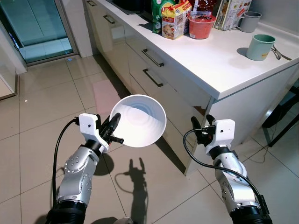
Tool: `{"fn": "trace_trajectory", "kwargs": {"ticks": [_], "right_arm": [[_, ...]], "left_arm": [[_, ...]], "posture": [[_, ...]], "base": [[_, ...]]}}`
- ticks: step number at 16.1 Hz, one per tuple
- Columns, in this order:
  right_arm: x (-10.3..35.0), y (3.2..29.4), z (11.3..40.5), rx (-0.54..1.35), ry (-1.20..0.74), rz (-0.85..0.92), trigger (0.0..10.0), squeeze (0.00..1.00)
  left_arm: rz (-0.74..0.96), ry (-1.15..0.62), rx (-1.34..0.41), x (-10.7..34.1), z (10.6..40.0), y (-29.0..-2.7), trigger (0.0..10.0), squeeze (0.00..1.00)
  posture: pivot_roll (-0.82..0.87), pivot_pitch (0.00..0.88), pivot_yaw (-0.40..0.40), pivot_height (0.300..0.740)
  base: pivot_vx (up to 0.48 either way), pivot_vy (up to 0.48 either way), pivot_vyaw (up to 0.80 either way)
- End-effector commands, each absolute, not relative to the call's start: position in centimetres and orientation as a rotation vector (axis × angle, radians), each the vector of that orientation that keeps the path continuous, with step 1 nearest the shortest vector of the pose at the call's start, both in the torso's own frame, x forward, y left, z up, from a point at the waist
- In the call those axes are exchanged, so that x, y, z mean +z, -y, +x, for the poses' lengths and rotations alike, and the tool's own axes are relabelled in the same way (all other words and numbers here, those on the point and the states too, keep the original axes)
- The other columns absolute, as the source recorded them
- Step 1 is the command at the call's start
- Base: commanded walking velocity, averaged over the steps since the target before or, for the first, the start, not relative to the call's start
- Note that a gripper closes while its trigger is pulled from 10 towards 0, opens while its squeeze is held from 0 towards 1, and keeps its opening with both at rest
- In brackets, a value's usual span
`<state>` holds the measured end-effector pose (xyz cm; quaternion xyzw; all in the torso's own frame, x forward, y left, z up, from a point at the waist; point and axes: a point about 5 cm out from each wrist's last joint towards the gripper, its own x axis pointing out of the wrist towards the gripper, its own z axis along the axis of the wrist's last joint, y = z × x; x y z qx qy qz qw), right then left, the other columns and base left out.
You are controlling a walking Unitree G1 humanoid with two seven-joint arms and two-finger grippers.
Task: Setting the table
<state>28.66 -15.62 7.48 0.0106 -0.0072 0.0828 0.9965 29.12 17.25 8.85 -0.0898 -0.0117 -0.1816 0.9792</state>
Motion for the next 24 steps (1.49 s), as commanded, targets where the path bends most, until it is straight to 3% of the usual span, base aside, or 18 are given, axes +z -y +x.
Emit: {"fn": "trace_trajectory", "kwargs": {"ticks": [1,4,20,24], "right_arm": [[7.4,15.6,28.8,0.167,0.011,0.018,10.0,0.0],[7.3,15.7,28.8,0.162,0.002,0.025,10.0,0.0],[6.8,15.3,28.6,0.175,-0.024,0.039,10.0,0.0],[6.6,15.2,28.6,0.177,-0.035,0.031,10.0,0.0]], "left_arm": [[-0.167,0.057,-0.375,9.4,29.3,-17.1,0.0,0.02],[-0.182,0.049,-0.369,9.3,29.3,-17.0,0.0,0.03],[-0.085,0.007,-0.355,9.3,30.5,-16.5,0.0,0.09],[-0.062,0.0,-0.362,9.1,30.5,-16.4,0.0,0.11]], "posture": [[0.06,0.0,0.051,0.74],[0.06,0.0,0.049,0.74],[0.05,0.0,0.053,0.74],[0.05,0.0,0.054,0.74]], "base": [[0.0,0.0,0.0],[0.0,0.0,0.0],[0.05,-0.456,0.0],[0.0,0.0,0.0]]}}
